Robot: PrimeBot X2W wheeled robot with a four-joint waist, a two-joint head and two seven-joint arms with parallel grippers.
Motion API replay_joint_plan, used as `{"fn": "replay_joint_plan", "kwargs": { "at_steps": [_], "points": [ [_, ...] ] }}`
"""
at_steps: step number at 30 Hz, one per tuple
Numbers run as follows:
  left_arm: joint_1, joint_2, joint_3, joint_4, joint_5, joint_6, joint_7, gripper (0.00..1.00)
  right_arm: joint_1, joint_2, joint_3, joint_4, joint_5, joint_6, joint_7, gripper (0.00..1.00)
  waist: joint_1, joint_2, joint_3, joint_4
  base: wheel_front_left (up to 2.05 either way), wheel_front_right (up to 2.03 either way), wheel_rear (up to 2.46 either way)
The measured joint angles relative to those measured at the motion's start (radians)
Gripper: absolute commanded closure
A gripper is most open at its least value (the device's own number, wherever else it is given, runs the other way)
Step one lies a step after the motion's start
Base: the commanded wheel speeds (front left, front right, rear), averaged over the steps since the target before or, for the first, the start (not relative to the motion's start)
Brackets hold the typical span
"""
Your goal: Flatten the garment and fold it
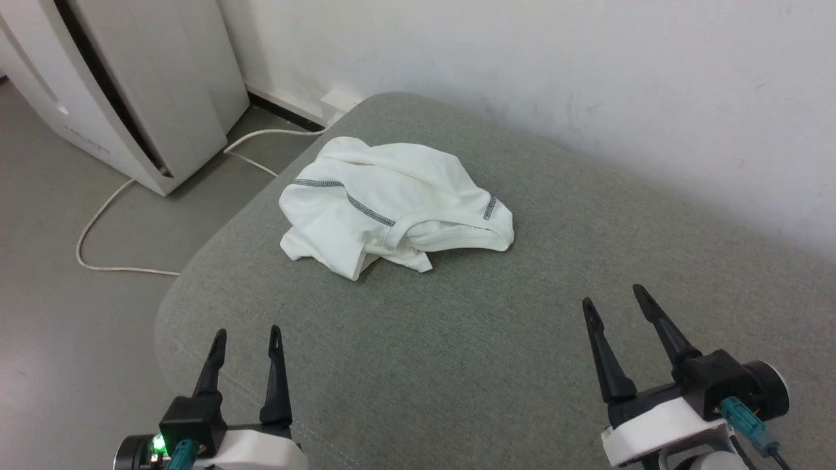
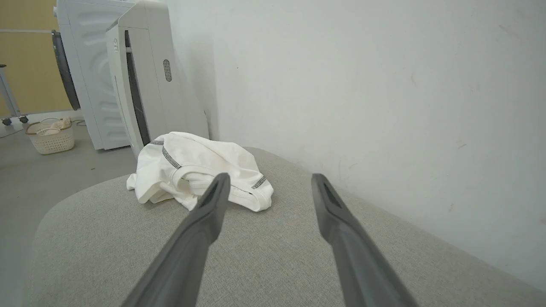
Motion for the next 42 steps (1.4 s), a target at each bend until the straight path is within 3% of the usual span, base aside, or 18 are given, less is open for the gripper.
{"fn": "replay_joint_plan", "kwargs": {
  "at_steps": [14, 19, 25, 29, 35, 42],
  "points": [
    [-0.039, 0.000, -0.024, 0.001, -0.070, 0.018, -0.005, 0.00, -0.011, -0.009, 0.024, -0.013, -0.018, 0.000, -0.006, 0.00, 0.0000, 0.0000, 0.084, -0.027, 0.00, 0.00, 0.00],
    [-0.184, 0.019, -0.043, 0.096, -0.090, -0.037, 0.040, 0.00, -0.037, -0.044, 0.028, -0.057, -0.034, 0.000, -0.006, 0.00, 0.0001, 0.0000, 0.142, -0.046, 0.00, 0.00, 0.00],
    [-0.483, 0.088, -0.052, 0.211, -0.140, -0.128, 0.251, 0.00, -0.082, -0.085, 0.052, -0.114, -0.044, 0.000, -0.005, 0.00, 0.0002, 0.0000, 0.231, -0.077, 0.00, 0.00, 0.00],
    [-0.651, 0.170, -0.069, 0.300, -0.192, -0.172, 0.444, 0.00, -0.120, -0.098, 0.063, -0.161, -0.049, 0.000, 0.013, 0.00, 0.0003, 0.0000, 0.288, -0.114, 0.00, 0.00, 0.00],
    [-0.827, 0.287, -0.121, 0.418, -0.305, -0.187, 0.686, 0.00, -0.150, -0.108, 0.058, -0.196, -0.049, 0.000, 0.014, 0.00, 0.0003, 0.0000, 0.357, -0.195, 0.00, 0.00, 0.00],
    [-0.877, 0.406, -0.283, 0.480, -0.479, -0.188, 0.929, 0.00, -0.169, -0.097, 0.049, -0.207, -0.049, 0.000, 0.012, 0.00, 0.0002, 0.0000, 0.430, -0.289, 0.00, 0.00, 0.00]
  ]
}}
